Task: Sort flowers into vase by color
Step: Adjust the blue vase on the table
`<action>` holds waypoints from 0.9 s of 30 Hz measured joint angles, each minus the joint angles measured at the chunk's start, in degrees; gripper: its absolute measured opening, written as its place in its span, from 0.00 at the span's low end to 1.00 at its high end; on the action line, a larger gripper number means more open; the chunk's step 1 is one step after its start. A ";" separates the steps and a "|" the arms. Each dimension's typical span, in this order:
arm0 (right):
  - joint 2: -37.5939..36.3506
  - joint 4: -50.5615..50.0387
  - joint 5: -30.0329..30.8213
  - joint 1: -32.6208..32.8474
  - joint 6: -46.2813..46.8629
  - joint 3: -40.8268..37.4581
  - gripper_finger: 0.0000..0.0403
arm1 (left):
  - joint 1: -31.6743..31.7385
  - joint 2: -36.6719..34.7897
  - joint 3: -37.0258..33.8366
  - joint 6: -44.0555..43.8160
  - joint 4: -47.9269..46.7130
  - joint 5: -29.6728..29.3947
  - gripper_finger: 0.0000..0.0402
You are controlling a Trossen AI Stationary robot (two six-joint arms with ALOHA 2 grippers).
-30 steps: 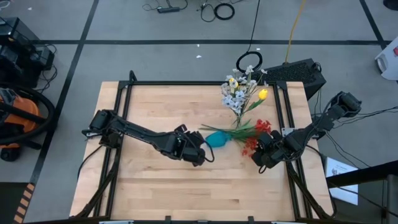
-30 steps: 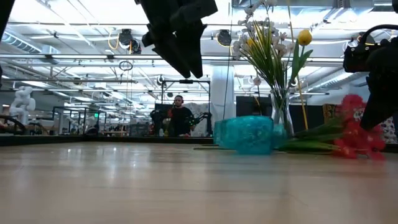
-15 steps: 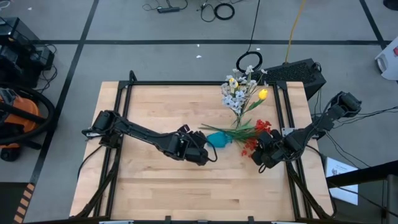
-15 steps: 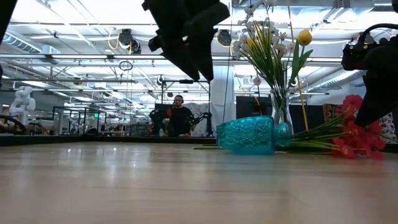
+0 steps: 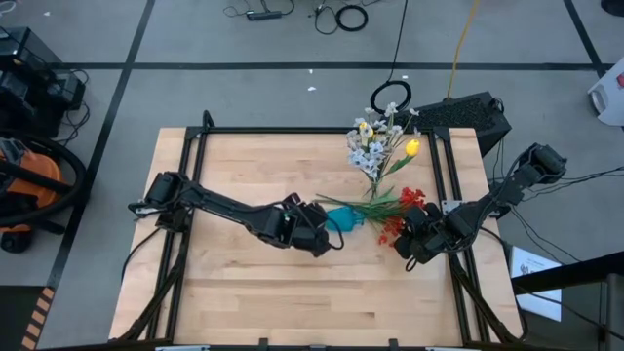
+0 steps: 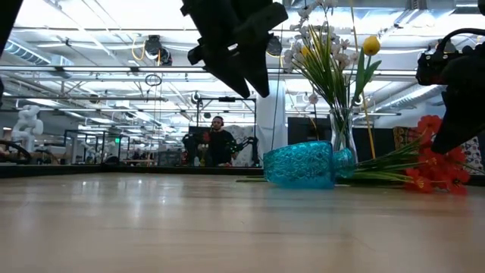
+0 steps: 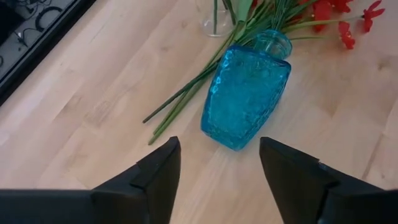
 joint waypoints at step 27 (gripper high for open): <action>0.00 0.83 2.99 0.00 -3.89 0.04 0.29 | 4.98 0.58 0.00 17.87 10.14 11.78 0.85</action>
